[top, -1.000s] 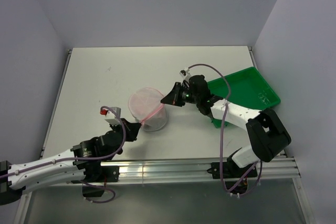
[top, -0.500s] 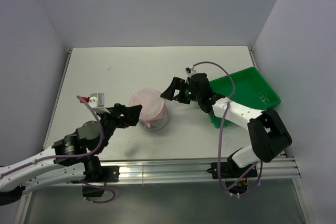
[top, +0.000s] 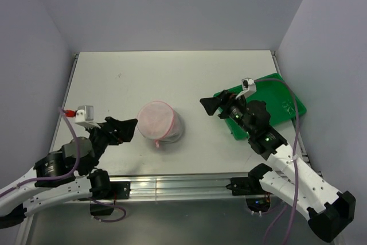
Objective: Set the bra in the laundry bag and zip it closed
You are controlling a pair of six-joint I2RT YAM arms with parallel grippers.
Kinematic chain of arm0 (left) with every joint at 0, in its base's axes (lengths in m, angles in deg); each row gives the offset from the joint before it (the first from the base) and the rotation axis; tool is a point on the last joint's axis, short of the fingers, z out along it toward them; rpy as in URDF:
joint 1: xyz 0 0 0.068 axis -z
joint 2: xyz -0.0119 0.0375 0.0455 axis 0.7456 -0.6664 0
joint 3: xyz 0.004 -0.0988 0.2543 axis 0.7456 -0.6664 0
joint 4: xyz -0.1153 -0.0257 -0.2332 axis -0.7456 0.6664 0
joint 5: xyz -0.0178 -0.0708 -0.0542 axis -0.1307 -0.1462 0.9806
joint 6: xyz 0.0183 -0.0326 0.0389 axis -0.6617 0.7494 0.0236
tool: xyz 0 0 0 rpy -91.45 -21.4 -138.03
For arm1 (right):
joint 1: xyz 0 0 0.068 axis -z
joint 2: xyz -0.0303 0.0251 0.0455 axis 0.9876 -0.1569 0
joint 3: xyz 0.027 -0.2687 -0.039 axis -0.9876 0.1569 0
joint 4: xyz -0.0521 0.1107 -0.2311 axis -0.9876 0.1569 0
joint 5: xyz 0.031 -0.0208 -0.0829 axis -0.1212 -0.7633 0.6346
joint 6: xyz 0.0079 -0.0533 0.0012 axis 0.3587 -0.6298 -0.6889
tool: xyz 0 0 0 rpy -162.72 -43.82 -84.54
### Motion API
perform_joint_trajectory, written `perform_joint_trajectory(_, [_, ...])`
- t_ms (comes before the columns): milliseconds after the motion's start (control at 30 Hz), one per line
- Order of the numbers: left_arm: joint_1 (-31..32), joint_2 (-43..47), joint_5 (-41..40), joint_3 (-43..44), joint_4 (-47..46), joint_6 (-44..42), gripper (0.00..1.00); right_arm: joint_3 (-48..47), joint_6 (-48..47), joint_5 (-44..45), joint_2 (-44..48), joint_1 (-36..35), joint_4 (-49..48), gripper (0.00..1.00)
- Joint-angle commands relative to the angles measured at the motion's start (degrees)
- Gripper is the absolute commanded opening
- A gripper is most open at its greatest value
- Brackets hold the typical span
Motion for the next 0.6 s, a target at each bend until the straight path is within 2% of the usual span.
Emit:
perform_joint_trajectory(0, [0.3,3.9,-1.7,1.5,5.1,1.8,0.99,3.9,-1.9,6.1,5.2,0.0,5.2,1.00])
perform_joint_trajectory(133, [0.3,7.7,-1.1,0.2,6.4,1.8,0.99,8.3,-0.7,8.6,8.1,0.0,3.7,1.00])
perform_joint_trajectory(267, [0.3,10.9,-0.6,-0.8,5.5,0.2,0.99,8.9,0.6,6.6,5.4,0.0,1.2,1.00])
perform_joint_trajectory(567, [0.3,10.4,0.9,-1.6,5.2,-0.6,0.99,6.7,-0.5,6.0,2.8,0.0,0.2,1.00])
